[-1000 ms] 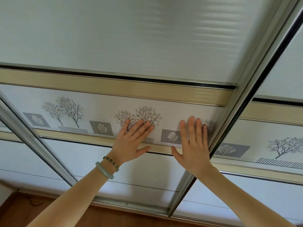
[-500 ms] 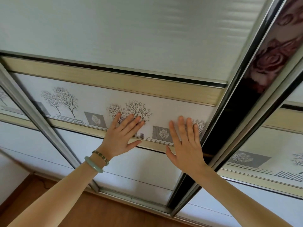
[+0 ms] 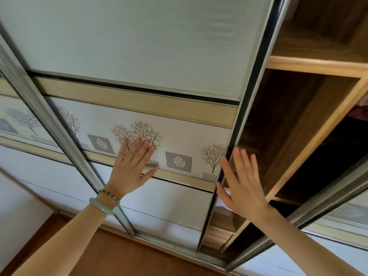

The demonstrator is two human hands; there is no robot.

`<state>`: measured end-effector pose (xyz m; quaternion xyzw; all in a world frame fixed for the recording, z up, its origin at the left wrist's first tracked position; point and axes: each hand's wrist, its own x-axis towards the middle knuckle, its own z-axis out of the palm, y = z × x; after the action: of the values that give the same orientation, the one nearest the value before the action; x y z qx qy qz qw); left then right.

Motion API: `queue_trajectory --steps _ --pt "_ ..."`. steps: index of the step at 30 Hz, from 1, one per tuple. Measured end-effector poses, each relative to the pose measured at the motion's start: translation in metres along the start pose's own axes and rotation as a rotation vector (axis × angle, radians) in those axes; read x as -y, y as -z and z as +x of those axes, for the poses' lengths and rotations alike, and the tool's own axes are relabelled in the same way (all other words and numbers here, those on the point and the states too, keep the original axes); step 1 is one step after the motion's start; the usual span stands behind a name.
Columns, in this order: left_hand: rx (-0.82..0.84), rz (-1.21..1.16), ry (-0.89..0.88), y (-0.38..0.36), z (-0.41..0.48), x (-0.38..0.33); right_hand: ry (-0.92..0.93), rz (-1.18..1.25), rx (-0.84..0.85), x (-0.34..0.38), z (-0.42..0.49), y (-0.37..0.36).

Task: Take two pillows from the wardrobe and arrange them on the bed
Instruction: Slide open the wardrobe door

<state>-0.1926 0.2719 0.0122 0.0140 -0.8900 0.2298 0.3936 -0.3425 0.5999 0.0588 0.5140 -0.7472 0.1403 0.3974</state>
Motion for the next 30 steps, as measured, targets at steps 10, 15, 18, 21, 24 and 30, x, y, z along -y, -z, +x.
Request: queue_trajectory --steps 10,15,18,21,24,30 --pt "0.125 0.089 0.195 0.004 -0.042 0.058 0.114 0.039 0.079 0.038 0.056 -0.044" --pt "0.237 0.130 0.186 0.018 -0.057 0.092 0.173 0.082 0.070 0.061 0.087 -0.066" --pt "0.282 0.155 0.210 0.027 -0.062 0.112 0.176 0.096 0.078 0.080 0.102 -0.081" --pt "0.311 0.199 0.245 0.034 -0.071 0.129 0.170 0.127 0.088 0.100 0.116 -0.095" --pt "0.322 0.243 0.278 0.039 -0.084 0.143 0.180 0.144 0.106 0.117 0.129 -0.107" --pt "0.320 0.269 0.241 0.040 -0.106 0.168 0.250 0.251 0.096 0.143 0.159 -0.126"
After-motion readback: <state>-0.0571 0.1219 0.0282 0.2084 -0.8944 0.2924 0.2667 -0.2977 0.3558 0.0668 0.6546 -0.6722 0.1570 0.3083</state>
